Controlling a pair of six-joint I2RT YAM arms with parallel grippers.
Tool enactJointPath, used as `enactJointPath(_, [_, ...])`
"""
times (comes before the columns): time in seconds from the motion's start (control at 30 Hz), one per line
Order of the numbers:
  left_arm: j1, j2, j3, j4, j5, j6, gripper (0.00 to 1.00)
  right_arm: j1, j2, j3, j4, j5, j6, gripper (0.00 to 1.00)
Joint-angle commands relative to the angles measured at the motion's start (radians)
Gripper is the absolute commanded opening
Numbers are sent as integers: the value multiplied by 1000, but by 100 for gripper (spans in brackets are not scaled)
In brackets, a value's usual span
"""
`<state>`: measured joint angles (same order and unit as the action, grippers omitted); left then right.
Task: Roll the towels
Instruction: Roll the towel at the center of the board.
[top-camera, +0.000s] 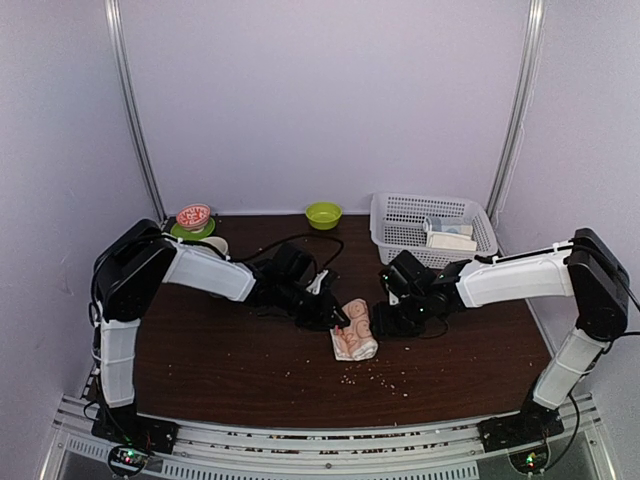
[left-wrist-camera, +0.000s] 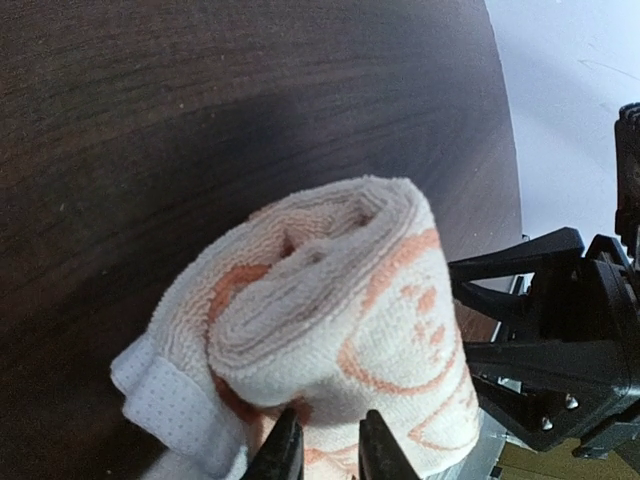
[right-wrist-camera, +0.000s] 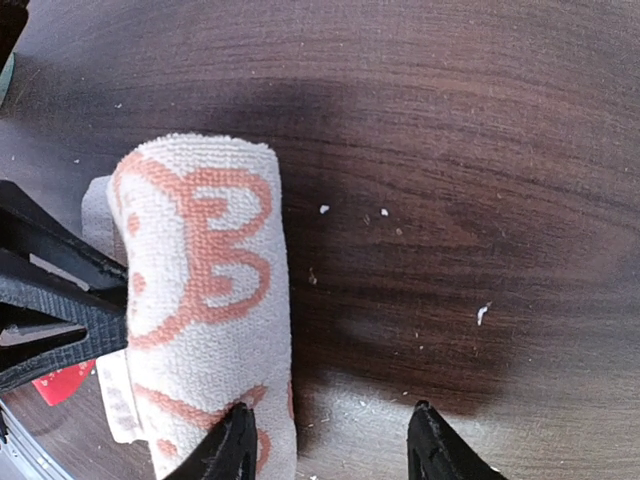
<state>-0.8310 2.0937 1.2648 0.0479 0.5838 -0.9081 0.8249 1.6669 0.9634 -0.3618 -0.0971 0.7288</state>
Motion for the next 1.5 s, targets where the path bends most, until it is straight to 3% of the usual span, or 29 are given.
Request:
enactJointPath(0.0, [7,-69,-20,-47,-30,48,19,7,12,33,3,9,-12,52])
enactJointPath(0.43, [7,-155,-70,-107,-72,78,16,11,23,44,-11,20,-15,52])
enactJointPath(0.7, [9,-99,-68,-96,-88,83,14,21,35,64,-20,20,-17,52])
enactJointPath(0.97, [8,-64,-73,-102,-101,87,0,43,32,101,-29,17,-15,53])
enactJointPath(1.47, [9,-109,-121,-95,-114,91,0,91,142,208,-41,6,-10,54])
